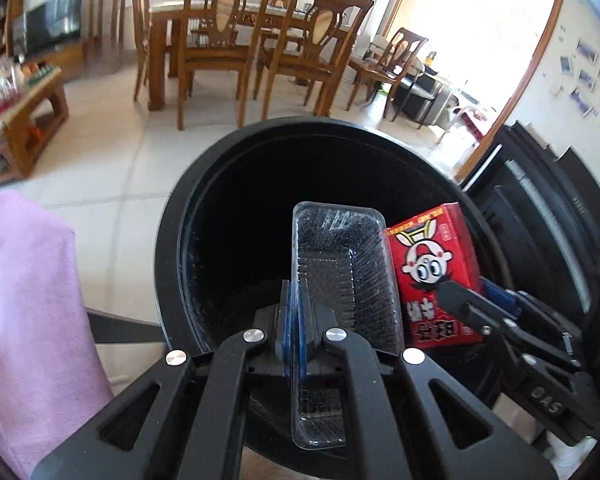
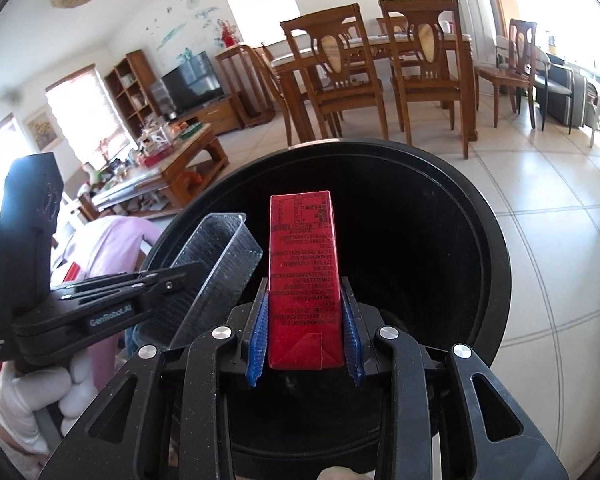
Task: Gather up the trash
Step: 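Carry both items over the black bin and open both tools to drop them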
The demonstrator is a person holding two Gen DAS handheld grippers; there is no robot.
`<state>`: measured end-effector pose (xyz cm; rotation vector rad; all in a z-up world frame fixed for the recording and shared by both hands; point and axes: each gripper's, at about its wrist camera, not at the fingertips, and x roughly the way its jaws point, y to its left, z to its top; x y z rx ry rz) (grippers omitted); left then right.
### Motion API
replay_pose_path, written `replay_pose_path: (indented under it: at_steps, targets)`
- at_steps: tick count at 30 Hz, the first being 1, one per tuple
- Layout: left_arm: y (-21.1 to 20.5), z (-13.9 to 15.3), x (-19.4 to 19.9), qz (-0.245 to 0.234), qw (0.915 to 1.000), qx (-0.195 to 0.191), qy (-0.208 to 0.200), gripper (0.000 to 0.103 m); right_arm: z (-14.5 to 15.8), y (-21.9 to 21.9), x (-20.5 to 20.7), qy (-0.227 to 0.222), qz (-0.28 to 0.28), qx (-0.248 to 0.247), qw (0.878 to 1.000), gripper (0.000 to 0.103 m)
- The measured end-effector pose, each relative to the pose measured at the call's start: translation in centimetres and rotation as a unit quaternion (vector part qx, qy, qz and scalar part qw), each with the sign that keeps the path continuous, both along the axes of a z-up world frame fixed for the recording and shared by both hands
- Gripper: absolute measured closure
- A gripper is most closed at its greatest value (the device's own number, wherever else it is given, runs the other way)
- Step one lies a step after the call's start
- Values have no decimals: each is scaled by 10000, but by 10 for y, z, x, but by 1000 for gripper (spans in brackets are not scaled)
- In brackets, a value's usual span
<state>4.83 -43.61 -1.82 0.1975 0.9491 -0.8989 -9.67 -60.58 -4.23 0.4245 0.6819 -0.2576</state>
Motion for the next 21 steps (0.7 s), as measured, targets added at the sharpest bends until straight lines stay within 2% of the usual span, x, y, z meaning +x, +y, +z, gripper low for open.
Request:
replay_pose_path:
  at_steps: [3, 5, 6, 7, 10, 11, 12, 14, 16, 18, 21]
  targets:
    - [-2, 1, 2, 56, 9999, 62, 67, 97, 3, 6, 1, -9, 1, -26, 10000, 69]
    - [0, 4, 3, 98, 9999, 52, 89, 96, 6, 9, 0, -58, 30, -51, 10000, 59]
    - [1, 4, 2, 128, 9999, 64, 68, 96, 6, 9, -1, -78, 12, -83, 9999, 49]
    - [3, 5, 2, 160, 9998, 65, 52, 96, 7, 10, -1, -106, -6, -102, 9999, 46]
    - [15, 11, -1, 253, 9997, -57, 20, 96, 10, 12, -2, -202, -31, -136, 9997, 45]
    - [19, 13, -2, 296, 9995, -121, -15, 89, 11, 13, -2, -219, -39, -147, 9996, 44]
    - [23, 14, -3, 341, 9993, -165, -57, 80, 12, 14, -3, -244, -30, -142, 9996, 38]
    - [35, 21, -6, 307, 9984, -467, -126, 41, 14, 17, -4, -285, -63, -170, 9994, 34]
    - [48, 32, -13, 622, 9955, -495, -518, 12, 16, 21, -3, -298, -52, -203, 9993, 33]
    - [63, 47, -22, 722, 9912, -717, -848, 10, 20, 27, -2, -306, -18, -231, 9993, 33]
    - [82, 62, -27, 686, 9892, -921, -906, 9, 27, 37, 1, -370, 33, -257, 9990, 27]
